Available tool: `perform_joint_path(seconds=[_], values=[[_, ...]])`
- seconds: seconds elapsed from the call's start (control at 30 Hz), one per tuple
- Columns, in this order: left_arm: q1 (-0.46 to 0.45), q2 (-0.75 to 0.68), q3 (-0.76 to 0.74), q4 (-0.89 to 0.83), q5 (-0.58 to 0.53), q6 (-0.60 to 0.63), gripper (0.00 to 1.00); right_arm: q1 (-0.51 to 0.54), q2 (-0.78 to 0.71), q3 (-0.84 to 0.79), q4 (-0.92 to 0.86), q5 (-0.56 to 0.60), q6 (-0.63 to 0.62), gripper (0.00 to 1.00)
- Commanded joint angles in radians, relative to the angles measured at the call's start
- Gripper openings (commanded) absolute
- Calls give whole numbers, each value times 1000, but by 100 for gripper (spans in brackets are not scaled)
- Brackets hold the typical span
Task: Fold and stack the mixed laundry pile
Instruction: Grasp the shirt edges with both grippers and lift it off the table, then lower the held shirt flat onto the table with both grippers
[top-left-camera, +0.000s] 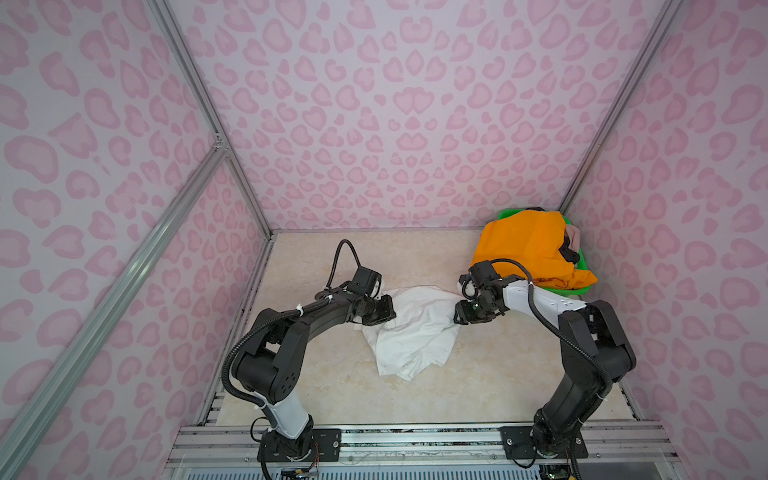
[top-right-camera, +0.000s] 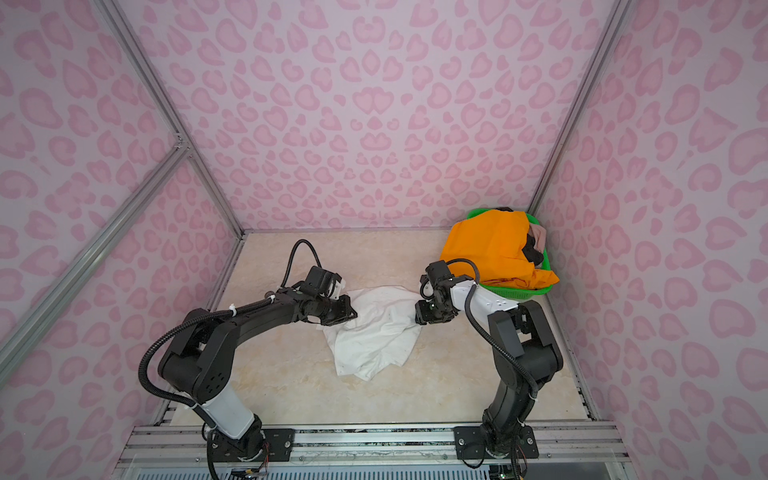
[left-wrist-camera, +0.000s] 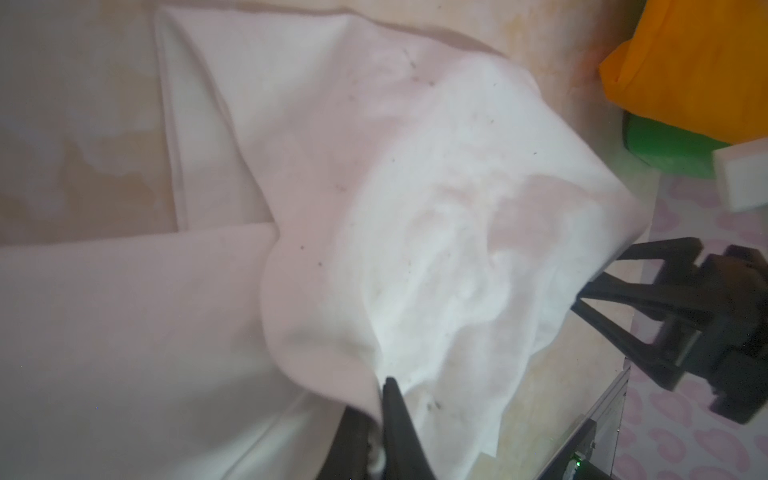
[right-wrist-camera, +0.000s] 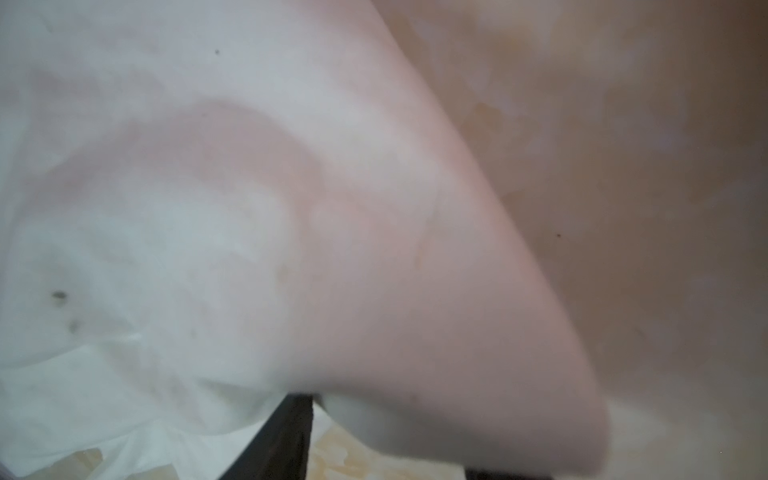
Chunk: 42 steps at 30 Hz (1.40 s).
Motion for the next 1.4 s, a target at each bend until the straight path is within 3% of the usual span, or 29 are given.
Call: perform_joint_path(seconds=[0.0,0.1,0.2,0.37,0.5,0.7,0.93,1.03,1.17,1.27,1.37], values=[[0,-37,68,-54,-35,44,6,1,24,35,41,-23,-2,33],[9,-70,173,-179,-74,101,3,1,-11,97,-7,6,-25,12],[33,-99,283,-284,-110,137,3,0,-76,176,-79,56,-62,0],[112,-151,409,-370,-88,146,3,-1,-154,354,-224,122,-146,0],[164,-186,595,-460,-87,209,3,2,-170,573,-334,154,-210,0],[216,-255,776,-535,-165,258,3,14,-214,776,-392,163,-277,0],[239,-375,651,-575,-264,279,2,78,-208,748,-475,105,-329,0],[245,-421,502,-628,-325,249,2,123,-197,605,-481,45,-300,0],[265,-490,229,-646,-430,173,2,204,-194,304,-360,-34,-183,1],[310,-508,98,-658,-449,122,2,260,-163,206,-351,-80,-124,16],[349,-513,25,-641,-450,90,6,267,-185,146,-342,-33,-67,42]])
